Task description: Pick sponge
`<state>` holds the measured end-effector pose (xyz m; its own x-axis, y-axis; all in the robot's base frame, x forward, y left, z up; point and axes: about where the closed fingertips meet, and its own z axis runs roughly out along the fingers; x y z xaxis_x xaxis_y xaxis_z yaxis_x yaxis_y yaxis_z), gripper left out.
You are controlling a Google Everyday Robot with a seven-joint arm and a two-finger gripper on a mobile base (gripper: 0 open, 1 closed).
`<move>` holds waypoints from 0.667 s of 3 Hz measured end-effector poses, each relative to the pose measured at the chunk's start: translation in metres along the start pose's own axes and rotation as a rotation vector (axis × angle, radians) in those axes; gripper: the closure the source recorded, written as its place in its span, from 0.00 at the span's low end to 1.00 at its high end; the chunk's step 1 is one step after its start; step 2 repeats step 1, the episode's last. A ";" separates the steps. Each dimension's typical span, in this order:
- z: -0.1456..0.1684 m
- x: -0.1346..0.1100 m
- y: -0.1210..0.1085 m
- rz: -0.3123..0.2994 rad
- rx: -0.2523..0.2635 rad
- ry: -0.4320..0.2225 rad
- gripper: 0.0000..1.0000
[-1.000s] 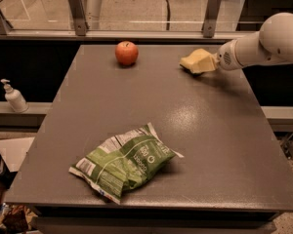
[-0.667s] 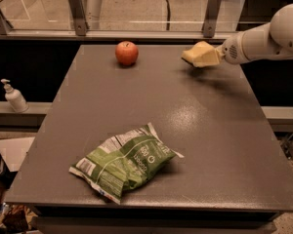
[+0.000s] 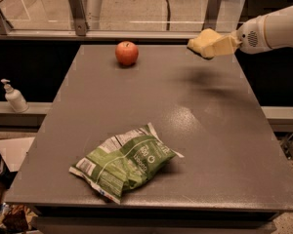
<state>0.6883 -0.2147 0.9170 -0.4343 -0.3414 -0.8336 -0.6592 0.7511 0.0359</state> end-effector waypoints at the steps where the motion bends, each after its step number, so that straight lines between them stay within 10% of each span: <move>1: 0.000 0.001 0.003 0.001 -0.011 0.004 1.00; 2: 0.000 0.001 0.003 0.001 -0.011 0.004 1.00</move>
Offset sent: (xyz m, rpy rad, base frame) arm 0.0000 0.0000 0.0000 0.0000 0.0000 0.0000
